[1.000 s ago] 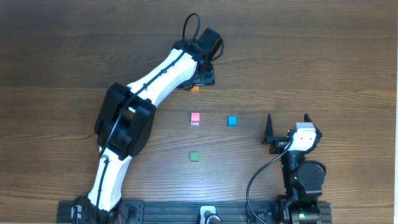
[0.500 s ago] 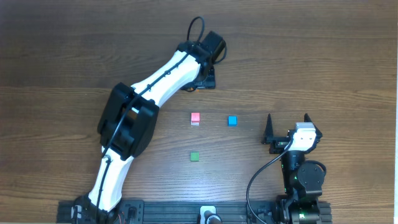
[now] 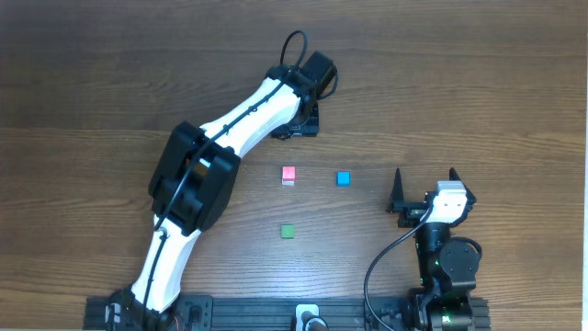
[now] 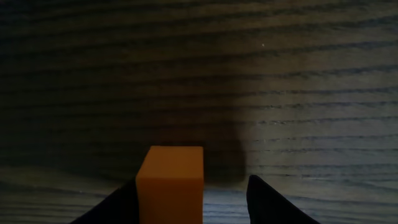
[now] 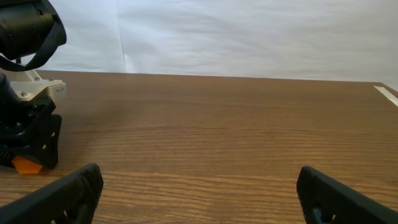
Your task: Stack Cubes
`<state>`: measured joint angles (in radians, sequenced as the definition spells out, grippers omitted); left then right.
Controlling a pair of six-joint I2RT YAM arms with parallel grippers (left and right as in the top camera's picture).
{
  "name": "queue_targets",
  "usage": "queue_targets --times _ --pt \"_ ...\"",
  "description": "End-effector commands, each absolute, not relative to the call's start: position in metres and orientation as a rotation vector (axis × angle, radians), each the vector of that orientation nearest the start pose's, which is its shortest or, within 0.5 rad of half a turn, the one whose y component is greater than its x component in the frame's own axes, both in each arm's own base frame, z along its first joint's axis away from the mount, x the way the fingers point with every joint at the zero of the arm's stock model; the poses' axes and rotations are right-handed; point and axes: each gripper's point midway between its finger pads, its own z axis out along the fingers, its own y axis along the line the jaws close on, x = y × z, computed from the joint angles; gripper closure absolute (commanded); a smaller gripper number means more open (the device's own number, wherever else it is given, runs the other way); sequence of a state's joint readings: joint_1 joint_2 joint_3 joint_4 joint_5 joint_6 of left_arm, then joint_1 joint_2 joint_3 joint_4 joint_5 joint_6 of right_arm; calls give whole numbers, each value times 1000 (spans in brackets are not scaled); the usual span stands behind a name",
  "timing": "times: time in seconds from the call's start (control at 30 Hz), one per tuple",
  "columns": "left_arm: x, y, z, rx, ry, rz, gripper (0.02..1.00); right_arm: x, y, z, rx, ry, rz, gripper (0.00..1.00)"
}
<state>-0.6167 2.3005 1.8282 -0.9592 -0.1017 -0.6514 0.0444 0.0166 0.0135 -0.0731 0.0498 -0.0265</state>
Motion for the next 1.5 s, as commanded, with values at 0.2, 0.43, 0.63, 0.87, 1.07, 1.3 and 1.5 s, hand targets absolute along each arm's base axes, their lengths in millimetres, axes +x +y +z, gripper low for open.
queue_targets --times 0.2,0.43,0.63,0.87,1.07,1.3,1.5 --pt "402 -251 3 -116 2981 18 579 247 3 155 -22 1653 -21 9" --pt "401 -251 3 -121 2984 19 663 247 3 155 -22 1653 -21 7" --pt "399 -249 3 -120 2994 30 713 247 3 155 -22 1653 -21 9" --pt "399 -250 4 -119 2994 24 776 247 3 155 -22 1653 -21 7" --pt "400 -255 25 -138 2959 -19 818 247 3 155 -22 1653 -21 7" --pt "380 -271 103 -123 2846 -83 844 247 3 155 -22 1653 -21 7" --pt "335 -285 146 -63 2795 -92 851 247 3 155 -22 1653 -21 9"
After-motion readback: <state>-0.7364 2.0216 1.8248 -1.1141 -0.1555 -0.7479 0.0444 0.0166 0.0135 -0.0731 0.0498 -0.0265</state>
